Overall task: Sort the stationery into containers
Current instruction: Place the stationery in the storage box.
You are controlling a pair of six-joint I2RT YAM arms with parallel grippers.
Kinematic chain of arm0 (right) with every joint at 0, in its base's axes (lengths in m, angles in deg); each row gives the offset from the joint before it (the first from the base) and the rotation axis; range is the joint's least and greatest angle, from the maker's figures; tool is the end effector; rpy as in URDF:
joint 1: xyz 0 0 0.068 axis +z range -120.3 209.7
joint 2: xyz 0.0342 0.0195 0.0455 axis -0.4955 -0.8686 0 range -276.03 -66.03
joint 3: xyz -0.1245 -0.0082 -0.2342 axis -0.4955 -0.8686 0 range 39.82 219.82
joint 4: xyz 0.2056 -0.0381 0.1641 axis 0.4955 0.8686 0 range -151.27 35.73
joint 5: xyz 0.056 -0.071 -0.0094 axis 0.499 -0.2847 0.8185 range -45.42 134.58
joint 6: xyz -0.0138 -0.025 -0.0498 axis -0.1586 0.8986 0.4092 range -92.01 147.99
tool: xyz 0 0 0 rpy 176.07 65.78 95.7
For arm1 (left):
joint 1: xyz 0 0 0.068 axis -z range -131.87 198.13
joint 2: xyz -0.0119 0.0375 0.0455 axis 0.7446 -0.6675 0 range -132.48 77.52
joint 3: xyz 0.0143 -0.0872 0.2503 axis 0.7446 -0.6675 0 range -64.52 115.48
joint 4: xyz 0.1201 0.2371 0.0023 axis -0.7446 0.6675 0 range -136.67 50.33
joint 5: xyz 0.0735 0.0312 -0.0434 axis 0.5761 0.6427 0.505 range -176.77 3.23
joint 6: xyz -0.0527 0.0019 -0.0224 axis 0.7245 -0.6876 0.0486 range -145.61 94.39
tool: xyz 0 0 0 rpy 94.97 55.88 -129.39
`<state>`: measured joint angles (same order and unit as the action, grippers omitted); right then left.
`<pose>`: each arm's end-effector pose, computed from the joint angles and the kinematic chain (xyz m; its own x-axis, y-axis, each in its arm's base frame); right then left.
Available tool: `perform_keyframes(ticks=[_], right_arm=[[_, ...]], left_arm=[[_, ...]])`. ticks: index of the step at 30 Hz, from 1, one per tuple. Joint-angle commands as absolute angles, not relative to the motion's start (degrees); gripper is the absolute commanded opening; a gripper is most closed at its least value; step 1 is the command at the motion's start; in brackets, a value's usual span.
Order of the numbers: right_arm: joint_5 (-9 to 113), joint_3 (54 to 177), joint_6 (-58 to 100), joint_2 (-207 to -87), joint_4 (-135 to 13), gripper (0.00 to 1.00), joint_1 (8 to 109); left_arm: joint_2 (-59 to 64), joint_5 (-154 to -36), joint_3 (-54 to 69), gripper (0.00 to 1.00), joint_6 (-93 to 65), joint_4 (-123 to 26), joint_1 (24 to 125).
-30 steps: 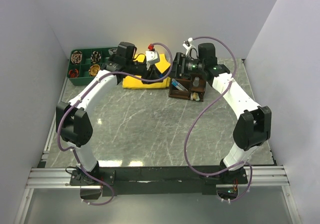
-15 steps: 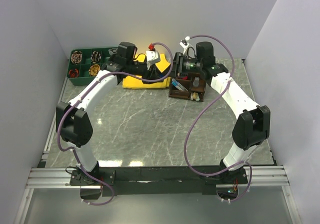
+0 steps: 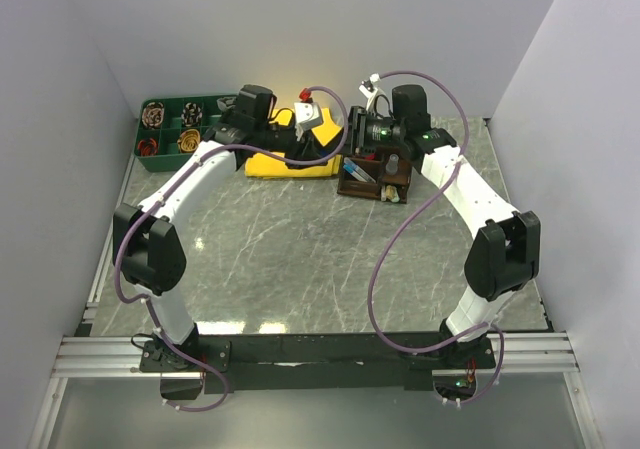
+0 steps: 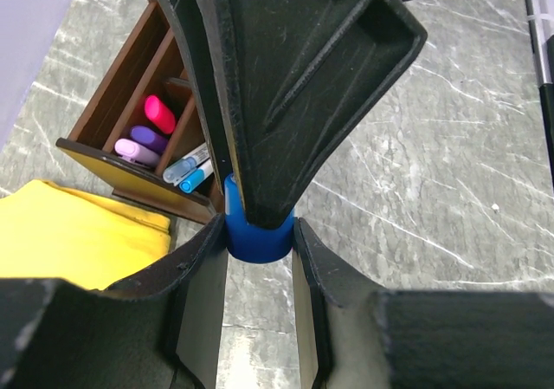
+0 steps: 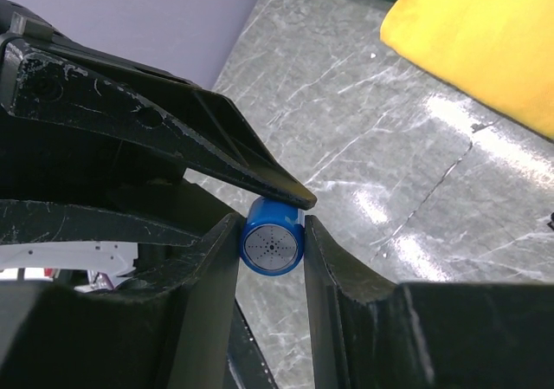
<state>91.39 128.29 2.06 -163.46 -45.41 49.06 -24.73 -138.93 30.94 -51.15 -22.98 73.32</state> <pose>0.3690 0.1610 0.3452 -0.7285 0.0613 -0.6823 -0.5922 0.4443 0.6722 0.3615 -0.2055 0.3440 -0.0360 0.3092 -0.9503 0.9892 0.1463 0.0102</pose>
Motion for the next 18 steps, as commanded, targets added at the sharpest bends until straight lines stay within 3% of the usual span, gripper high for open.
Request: perform_keyframes(ticks=[1,3,4,5,11,18], right_arm=[[94.2,128.0,4.4,-160.9,-44.5,0.0,49.7],[93.4,128.2,5.6,-159.6,-43.2,0.0,49.6],[93.3,128.2,6.4,-159.1,-42.9,0.0,49.1],[93.1,127.9,6.7,-158.6,-42.6,0.0,49.0],[90.3,127.2,13.6,-154.8,-36.8,0.0,45.5],[76.8,128.2,30.8,-153.8,-26.2,0.0,41.9]], left_arm=[[-24.3,-134.6,32.2,0.13,-49.3,-27.9,74.1],[-24.3,-131.1,31.8,0.35,-48.9,-28.6,74.1],[-24.1,-129.5,31.1,0.51,-48.4,-29.2,74.2],[-23.8,-128.4,30.8,0.99,-48.1,-29.6,74.2],[-22.1,-123.3,28.9,0.99,-50.4,-28.5,74.1],[-18.3,-118.5,22.6,0.99,-50.6,-29.6,71.8]])
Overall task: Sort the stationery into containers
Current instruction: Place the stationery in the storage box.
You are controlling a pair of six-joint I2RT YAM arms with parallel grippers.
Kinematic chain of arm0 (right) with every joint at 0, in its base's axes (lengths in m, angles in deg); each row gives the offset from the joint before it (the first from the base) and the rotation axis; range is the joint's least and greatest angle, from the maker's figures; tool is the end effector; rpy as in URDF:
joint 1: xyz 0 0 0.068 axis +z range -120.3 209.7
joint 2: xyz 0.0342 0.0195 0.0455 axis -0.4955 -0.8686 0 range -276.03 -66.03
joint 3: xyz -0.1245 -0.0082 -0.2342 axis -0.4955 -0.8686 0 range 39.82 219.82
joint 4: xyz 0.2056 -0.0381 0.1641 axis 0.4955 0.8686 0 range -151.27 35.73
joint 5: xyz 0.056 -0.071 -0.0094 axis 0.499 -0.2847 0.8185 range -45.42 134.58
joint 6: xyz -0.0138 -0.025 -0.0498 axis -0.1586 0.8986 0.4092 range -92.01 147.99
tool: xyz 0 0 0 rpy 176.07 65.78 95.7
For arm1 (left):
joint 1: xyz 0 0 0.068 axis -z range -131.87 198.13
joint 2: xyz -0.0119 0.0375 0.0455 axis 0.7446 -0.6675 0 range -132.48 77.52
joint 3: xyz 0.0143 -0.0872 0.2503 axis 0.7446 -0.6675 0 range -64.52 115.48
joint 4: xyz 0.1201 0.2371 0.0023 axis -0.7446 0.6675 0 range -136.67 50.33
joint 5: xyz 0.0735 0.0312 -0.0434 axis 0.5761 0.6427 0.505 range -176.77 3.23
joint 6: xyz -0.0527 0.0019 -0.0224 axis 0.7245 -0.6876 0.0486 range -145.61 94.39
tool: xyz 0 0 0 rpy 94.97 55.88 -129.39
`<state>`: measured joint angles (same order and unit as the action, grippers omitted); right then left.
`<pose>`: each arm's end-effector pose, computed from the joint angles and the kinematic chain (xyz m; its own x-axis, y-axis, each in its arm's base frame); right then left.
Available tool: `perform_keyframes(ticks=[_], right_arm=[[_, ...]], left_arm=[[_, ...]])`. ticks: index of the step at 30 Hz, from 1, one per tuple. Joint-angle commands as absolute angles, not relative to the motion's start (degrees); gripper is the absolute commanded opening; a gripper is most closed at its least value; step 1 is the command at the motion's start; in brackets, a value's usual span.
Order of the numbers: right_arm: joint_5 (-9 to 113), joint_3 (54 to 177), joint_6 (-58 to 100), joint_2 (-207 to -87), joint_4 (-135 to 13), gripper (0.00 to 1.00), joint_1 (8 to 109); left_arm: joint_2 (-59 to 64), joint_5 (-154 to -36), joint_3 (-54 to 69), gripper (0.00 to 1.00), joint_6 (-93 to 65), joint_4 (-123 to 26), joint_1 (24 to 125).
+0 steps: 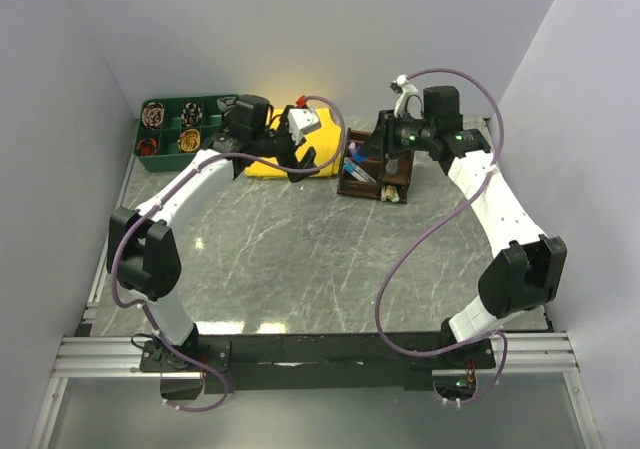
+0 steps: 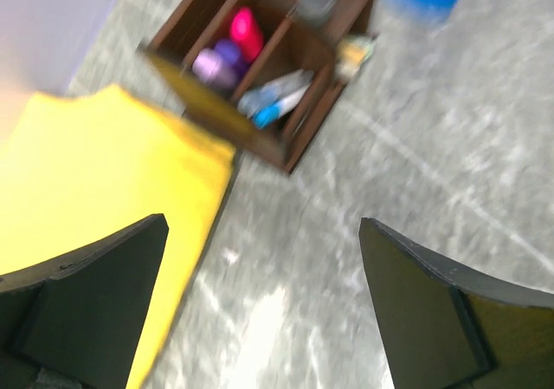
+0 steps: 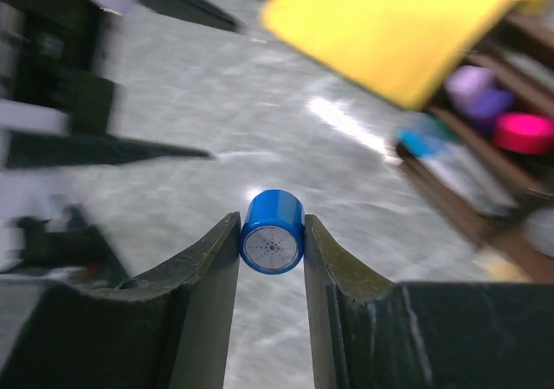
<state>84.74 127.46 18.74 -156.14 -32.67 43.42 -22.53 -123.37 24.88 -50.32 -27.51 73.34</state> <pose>0.3459 0.1113 0.3647 -0.6104 -0.0225 -0.7918 -0.6278 0.6232 0.4663 0.3639 -0.1981 0.3258 -0.0699 0.4038 -0.9122 0.9239 0.3711 0.0935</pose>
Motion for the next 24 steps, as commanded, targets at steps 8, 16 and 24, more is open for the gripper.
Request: perform_keyframes(ticks=[8,16,24], right_arm=[[64.6,129.6,41.3,-155.2,-24.1,0.0,39.6],[63.0,133.7,45.0,-158.9,-21.6,0.0,38.6],[64.2,147.5,49.0,-168.6,-10.8,0.0,38.7]], left_arm=[[-16.2,-116.2,18.4,0.99,-50.9,-30.3,70.1],[-16.0,-117.1,17.0,0.99,-50.5,-32.0,70.0],[-15.2,-117.5,14.5,1.0,-50.0,-33.1,69.9]])
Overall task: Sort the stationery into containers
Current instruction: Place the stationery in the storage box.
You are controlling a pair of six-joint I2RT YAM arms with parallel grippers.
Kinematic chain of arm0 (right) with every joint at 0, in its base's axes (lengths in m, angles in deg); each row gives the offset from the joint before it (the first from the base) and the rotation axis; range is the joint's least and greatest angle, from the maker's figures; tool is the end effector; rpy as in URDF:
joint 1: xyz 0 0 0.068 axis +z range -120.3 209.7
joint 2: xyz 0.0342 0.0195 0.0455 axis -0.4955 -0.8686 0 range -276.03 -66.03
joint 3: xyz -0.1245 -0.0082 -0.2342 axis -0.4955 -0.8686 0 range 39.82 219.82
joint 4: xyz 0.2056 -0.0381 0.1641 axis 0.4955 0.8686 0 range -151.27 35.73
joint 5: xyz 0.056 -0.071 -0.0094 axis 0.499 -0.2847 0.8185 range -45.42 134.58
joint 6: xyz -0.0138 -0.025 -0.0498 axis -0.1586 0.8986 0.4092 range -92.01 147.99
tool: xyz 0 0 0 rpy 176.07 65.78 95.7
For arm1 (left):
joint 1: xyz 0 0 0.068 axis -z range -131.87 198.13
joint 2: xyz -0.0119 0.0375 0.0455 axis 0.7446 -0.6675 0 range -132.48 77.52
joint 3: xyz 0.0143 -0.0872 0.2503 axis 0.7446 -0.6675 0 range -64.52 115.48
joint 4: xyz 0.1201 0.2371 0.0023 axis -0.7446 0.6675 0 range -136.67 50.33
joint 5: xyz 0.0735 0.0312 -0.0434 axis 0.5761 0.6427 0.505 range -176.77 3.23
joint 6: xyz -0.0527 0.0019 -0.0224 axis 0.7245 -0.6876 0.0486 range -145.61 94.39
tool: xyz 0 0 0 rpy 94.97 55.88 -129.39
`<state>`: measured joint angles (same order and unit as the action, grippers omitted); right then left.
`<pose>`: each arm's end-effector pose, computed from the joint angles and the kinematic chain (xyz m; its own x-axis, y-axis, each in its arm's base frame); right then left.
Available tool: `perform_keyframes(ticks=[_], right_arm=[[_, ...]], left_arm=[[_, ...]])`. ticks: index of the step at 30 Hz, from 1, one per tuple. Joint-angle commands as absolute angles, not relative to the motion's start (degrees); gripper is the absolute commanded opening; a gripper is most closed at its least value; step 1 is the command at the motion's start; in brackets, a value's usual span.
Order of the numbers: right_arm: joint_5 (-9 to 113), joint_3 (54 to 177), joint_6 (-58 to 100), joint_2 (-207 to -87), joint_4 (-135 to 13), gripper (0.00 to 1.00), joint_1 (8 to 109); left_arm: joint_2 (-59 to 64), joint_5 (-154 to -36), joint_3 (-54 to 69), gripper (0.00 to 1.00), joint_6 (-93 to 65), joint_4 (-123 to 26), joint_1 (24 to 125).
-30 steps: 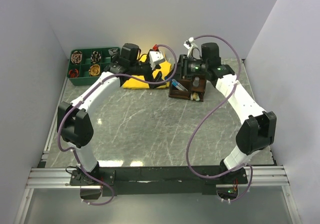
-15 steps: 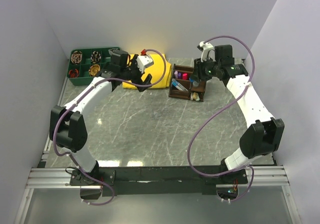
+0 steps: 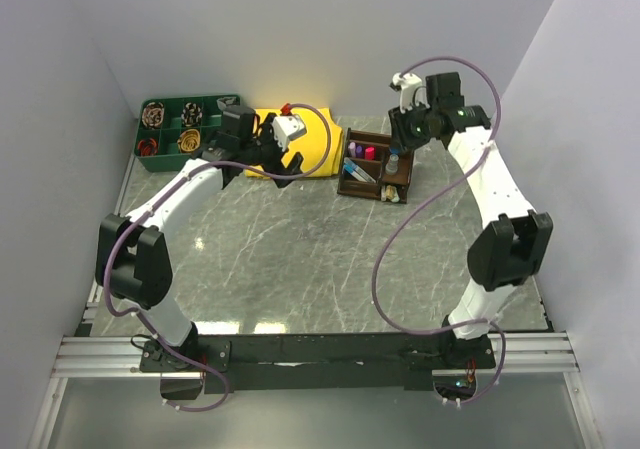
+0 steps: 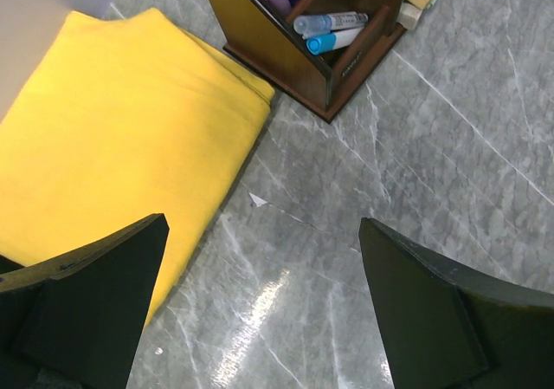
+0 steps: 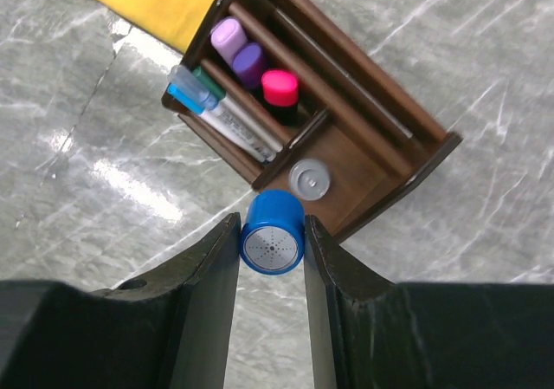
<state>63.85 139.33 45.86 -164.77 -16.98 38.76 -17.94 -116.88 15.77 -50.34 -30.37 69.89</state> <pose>0.3823 0.0744 0.3527 -0.5292 -0.3776 -0.7598 -0.5749 0.8182 -0.0062 0.3584 -0.1650 0.3044 -0.1399 0.4455 -0.8843 0.8551 0.5046 0.1189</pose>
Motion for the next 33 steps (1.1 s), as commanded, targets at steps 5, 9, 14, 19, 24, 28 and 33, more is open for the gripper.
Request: perform_keyframes(ticks=[5,9,14,19,24,28,33], right_arm=[[64.1,154.3,49.1,-173.4,-6.8,0.0,38.7],[63.7,153.9,48.8,-174.3,-6.5,0.0,38.6],[62.8,153.0,49.0,-175.0,-7.0,0.0,38.7],[62.2,154.4,48.9,-176.6,-6.9,0.0,38.8],[61.8,154.1,48.8,-177.7,-7.0,0.0,38.7],[61.4,153.9,48.8,-178.3,-7.5,0.0,38.7],[61.9,154.0,48.4,-179.1,-7.6,0.0,38.8]], left_arm=[[-15.4,-117.4,13.6,0.99,-49.4,-33.8,69.7],[-15.7,-117.7,13.7,0.99,-49.2,-34.0,69.3],[-15.7,-117.8,13.6,1.0,-48.6,-34.3,69.0],[-15.6,-118.0,13.2,0.99,-48.1,-34.4,69.0],[-15.8,-117.6,13.3,0.99,-48.1,-34.2,69.0],[-16.4,-117.9,13.8,0.99,-48.1,-34.2,68.9],[-17.2,-117.6,14.6,1.0,-47.8,-34.4,68.9]])
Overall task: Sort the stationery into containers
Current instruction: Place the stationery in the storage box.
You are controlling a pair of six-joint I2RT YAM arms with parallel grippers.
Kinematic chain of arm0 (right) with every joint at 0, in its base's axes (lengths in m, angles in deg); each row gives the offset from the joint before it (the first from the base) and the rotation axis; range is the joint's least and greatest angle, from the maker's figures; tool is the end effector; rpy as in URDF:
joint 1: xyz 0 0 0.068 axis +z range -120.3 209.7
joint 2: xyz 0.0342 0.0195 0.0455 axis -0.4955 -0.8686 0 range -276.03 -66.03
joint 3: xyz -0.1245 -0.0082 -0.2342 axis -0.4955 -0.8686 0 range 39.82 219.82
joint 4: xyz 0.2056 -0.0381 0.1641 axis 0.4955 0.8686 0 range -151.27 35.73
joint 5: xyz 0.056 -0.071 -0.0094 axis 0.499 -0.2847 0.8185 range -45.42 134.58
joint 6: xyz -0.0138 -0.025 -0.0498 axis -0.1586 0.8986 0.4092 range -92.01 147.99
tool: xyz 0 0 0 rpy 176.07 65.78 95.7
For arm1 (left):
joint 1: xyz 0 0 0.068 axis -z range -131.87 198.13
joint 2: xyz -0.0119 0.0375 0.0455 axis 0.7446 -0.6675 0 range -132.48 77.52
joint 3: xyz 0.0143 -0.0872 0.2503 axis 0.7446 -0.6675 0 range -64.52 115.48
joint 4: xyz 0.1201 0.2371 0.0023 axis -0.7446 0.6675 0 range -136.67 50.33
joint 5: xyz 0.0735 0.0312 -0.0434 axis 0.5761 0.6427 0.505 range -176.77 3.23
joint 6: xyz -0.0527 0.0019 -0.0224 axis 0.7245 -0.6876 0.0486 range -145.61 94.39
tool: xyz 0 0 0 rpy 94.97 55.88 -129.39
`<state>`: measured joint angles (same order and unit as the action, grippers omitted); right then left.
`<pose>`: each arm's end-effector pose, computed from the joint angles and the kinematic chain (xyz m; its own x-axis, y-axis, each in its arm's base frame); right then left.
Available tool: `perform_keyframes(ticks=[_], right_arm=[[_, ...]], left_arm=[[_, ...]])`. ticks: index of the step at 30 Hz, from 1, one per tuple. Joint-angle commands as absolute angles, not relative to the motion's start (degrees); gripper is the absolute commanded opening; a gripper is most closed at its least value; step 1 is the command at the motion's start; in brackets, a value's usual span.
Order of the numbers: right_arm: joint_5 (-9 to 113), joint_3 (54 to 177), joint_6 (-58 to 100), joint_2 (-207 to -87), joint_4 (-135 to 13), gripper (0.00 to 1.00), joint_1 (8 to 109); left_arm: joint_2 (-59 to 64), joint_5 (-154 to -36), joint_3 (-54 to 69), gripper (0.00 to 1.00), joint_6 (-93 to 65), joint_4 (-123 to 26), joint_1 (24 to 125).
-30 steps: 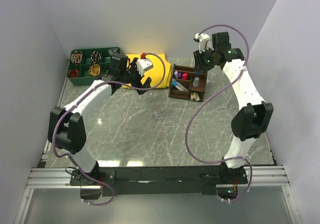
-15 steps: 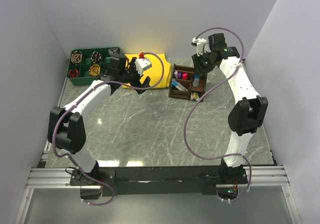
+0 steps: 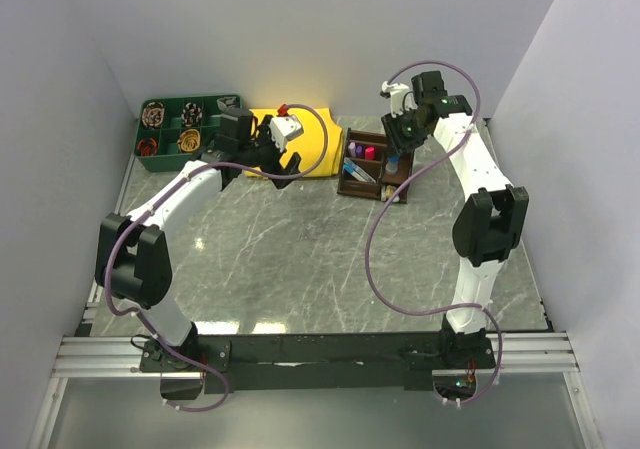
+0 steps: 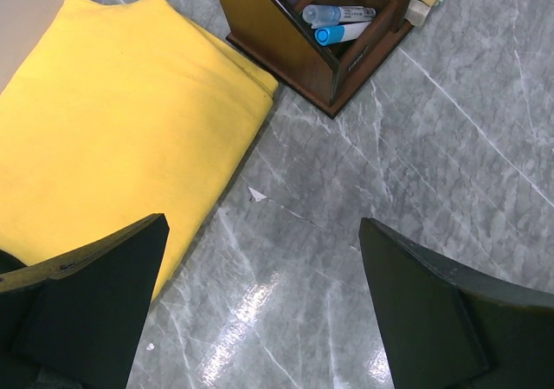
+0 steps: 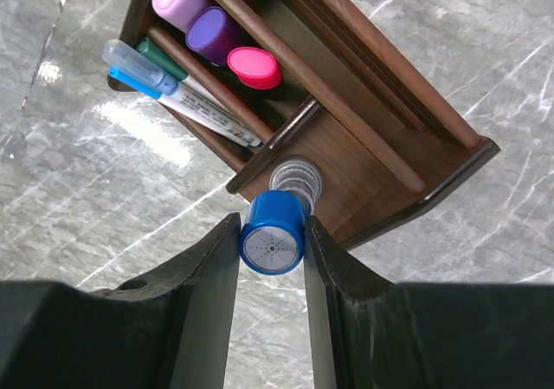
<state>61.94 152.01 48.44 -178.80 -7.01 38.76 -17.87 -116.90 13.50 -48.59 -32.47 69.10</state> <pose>0.4270 0.0803 0.3150 -0.6448 -0.4404 -0.6247 -0.5818 0.8129 0.0274 0.3598 -0.1598 0.2944 -0.1732 0.4280 -0.8870 0.8435 0.5294 0.0907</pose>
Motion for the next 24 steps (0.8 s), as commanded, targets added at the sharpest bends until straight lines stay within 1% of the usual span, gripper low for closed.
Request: perform_keyframes(ticks=[1,24], right_arm=[[61.9,153.9,48.3,-179.2,-7.7,0.0,38.7],[59.6,154.0,48.8,-179.9,-7.3,0.0,38.7]], left_arm=[[-17.4,-117.5,14.7,0.99,-47.7,-34.4,69.0],[-17.7,-118.7,14.8,1.0,-46.4,-35.2,68.5]])
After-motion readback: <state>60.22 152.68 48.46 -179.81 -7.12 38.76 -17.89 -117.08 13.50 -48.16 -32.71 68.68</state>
